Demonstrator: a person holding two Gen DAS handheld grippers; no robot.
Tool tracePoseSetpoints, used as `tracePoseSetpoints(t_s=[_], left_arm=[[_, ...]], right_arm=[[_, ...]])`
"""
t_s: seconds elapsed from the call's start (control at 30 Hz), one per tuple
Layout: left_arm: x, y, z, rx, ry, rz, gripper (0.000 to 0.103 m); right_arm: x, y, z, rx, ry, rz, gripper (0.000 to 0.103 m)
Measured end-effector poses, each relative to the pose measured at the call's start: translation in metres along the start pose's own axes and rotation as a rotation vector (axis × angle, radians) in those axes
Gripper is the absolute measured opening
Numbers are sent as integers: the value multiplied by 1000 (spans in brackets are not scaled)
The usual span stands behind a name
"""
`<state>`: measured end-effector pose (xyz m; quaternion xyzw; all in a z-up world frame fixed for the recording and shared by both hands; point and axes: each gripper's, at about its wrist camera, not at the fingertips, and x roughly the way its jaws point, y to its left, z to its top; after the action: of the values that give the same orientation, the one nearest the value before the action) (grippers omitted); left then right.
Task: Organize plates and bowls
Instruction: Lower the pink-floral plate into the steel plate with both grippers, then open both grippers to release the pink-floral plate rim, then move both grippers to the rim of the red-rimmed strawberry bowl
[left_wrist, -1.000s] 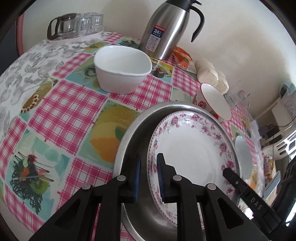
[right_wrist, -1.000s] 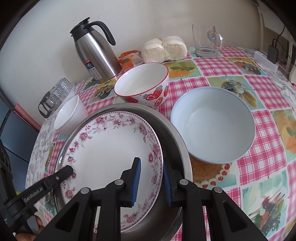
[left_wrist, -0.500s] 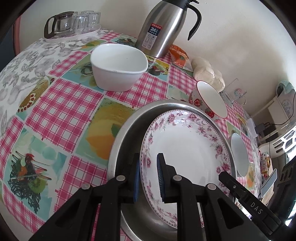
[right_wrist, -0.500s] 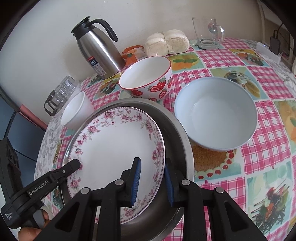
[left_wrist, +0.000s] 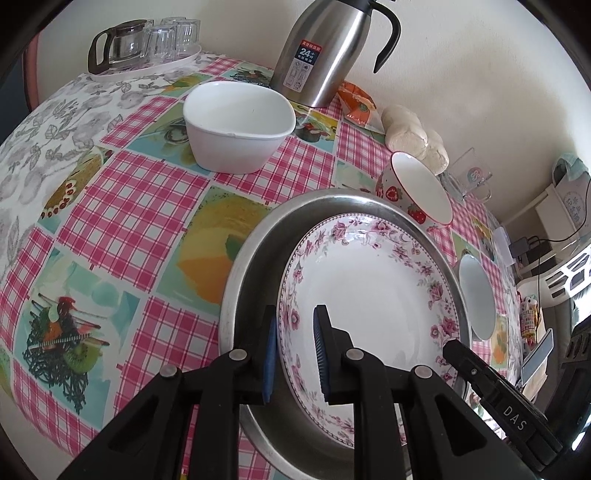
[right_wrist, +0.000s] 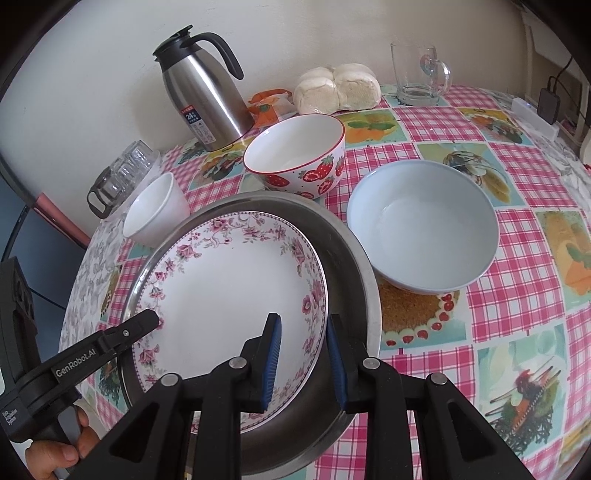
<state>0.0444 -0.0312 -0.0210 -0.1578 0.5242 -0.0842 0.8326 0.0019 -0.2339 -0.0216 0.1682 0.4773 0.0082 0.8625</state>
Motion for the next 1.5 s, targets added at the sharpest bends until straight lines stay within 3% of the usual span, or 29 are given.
tracePoseSetpoints(t_s=[0.37,0.5,0.63,0.73,0.77,0.8,0.87,1.0,1.07,1.37,1.5], left_arm=[[-2,-1,-3,-5,13,13,21],[-9,-5,-1,16,-18,38,22],[-16,-8,2,31,-56,52,26],[-22,-10,3,47,-92,71,41],[-24,-11,4,51,-103,78,52],[-25,-11,5,53,-110,84,61],[-26,-13,5,59,-116,105,68],[-22,-11,5,66,-108,151,70],[-21,-8,5,61,-106,173,83],[-21,-5,5,61,-144,257,93],[-22,-3,7,48,-157,260,97]], right_arm=[[0,-2,0,-2,5,2,28],[1,-6,1,19,5,4,28],[-10,-8,5,25,-49,6,28],[-18,-7,7,22,-91,3,28],[-19,-6,8,16,-101,0,28],[-21,-4,8,9,-110,-3,31],[-22,-2,9,-1,-119,-3,52],[-22,2,9,-28,-129,-12,63],[-21,2,8,-39,-131,-26,73],[-18,-1,9,-51,-135,-67,94],[-17,2,9,-65,-143,-76,97]])
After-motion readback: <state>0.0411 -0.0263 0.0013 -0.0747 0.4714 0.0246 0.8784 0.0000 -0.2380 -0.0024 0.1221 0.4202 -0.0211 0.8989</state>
